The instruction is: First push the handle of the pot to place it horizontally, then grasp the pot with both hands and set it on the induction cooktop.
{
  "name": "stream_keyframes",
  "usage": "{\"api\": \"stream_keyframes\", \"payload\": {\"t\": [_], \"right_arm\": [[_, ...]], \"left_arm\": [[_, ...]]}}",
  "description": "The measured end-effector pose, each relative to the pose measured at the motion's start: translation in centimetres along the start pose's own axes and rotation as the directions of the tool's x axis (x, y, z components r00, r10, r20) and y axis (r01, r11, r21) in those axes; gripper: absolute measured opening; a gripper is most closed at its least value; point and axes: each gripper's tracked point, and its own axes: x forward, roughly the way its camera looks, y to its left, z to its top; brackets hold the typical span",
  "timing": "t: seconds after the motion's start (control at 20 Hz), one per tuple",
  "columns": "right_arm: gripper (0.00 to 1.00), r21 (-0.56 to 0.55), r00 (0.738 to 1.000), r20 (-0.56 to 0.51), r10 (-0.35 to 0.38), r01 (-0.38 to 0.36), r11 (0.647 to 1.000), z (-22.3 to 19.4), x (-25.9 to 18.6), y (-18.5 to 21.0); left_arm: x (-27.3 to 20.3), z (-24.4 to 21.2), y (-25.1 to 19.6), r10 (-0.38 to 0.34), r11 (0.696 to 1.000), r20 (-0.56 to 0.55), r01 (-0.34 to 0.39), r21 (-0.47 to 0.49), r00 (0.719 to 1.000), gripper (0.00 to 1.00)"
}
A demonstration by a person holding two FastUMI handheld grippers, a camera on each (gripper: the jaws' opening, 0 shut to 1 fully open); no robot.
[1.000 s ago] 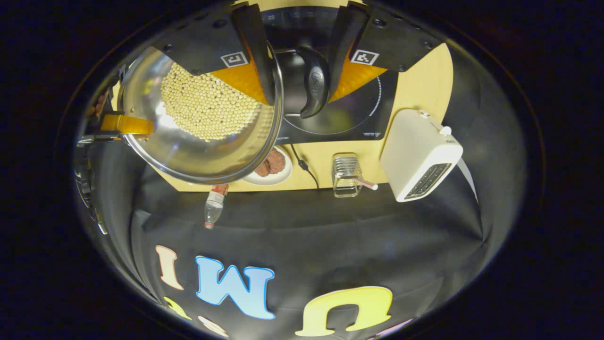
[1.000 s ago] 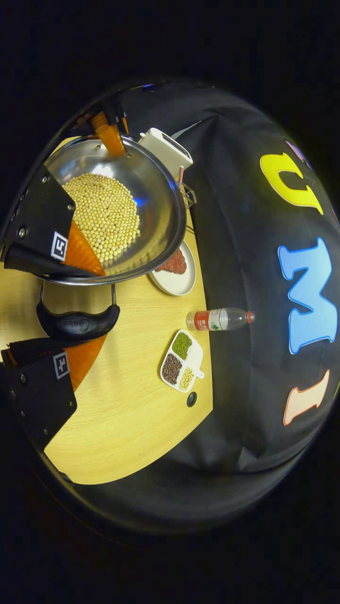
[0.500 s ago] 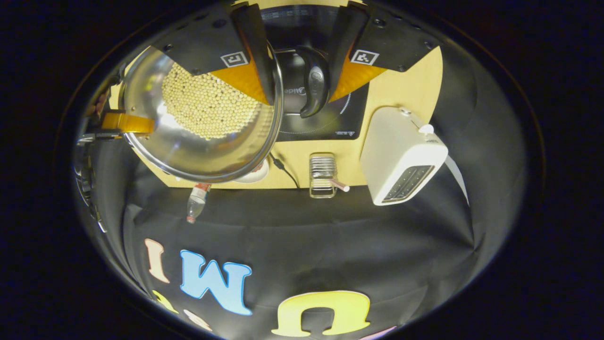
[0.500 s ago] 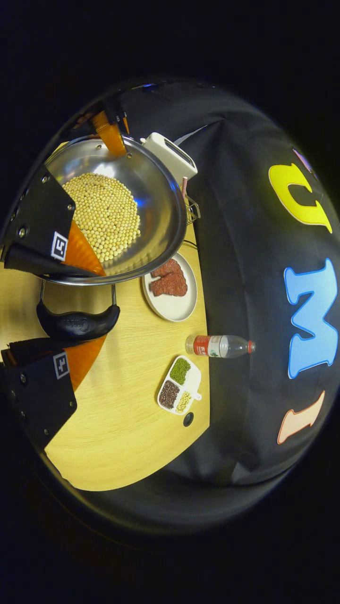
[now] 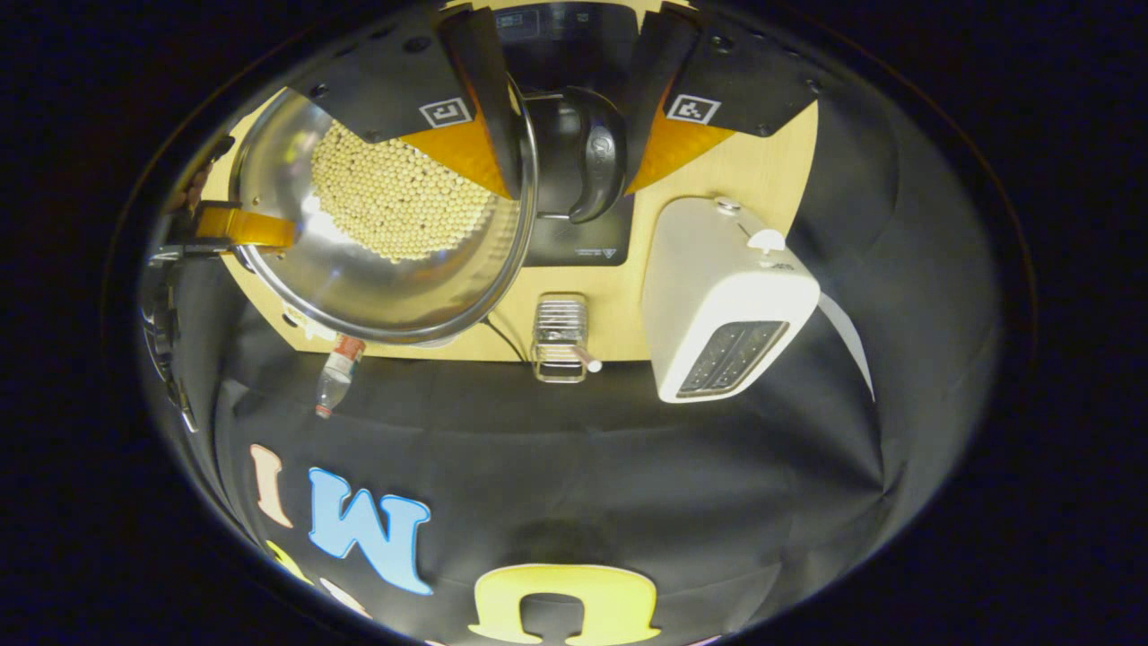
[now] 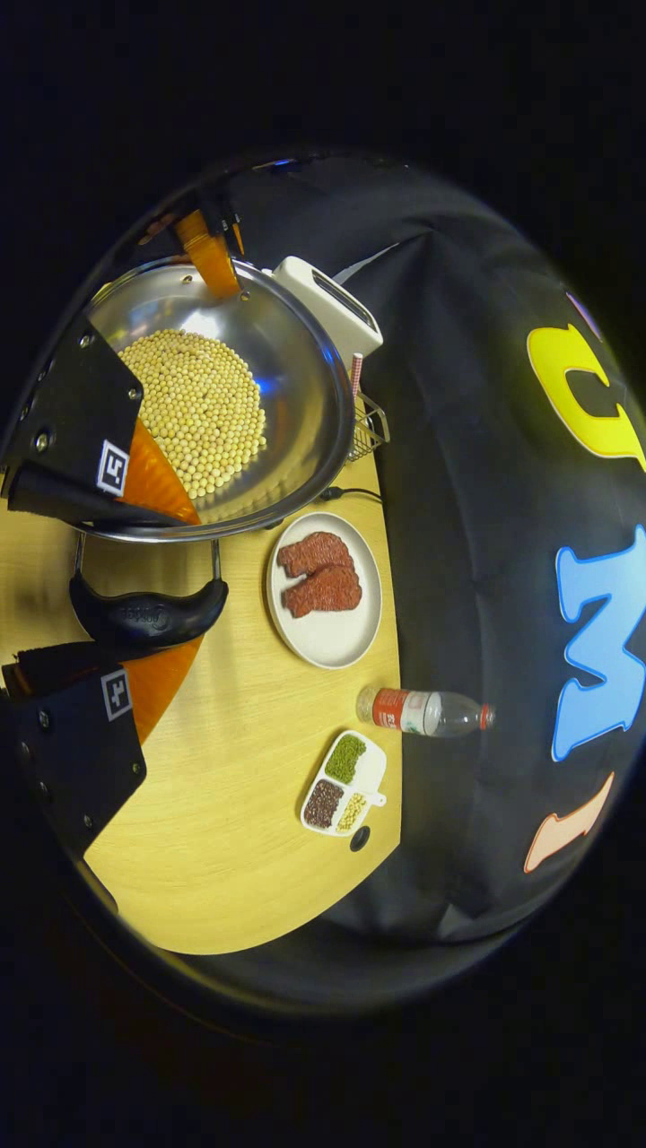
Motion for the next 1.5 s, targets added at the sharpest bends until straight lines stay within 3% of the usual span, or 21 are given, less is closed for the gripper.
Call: {"api": "stream_keyframes", "payload": {"t": [0.45, 1.25, 1.3, 1.5], "right_arm": [[0.55, -0.001, 1.0, -0.027, 0.014, -0.014, 1.0, -0.7, 2.9, 3.6], [0.55, 0.018, 0.999, -0.032, -0.012, 0.013, 1.0, -0.8, 6.0, 4.7], [0.55, 0.018, 1.0, -0.029, -0.011, 0.012, 1.0, -0.8, 6.0, 4.7], [0.58, 0.006, 1.0, -0.021, -0.004, 0.004, 1.0, -0.6, 5.9, 4.9]], "left_arm": [[2.3, -1.1, 4.3, 0.025, 1.0, -0.018, -0.025, -0.015, 1.0, 0.64], [5.8, -1.5, 5.9, 0.017, 1.0, -0.004, -0.017, -0.001, 1.0, 0.62], [6.0, -1.6, 6.1, 0.016, 1.0, 0.0, -0.016, -0.008, 1.0, 0.66], [5.8, -0.9, 6.2, 0.027, 1.0, 0.033, -0.027, -0.016, 0.999, 0.7]]}}
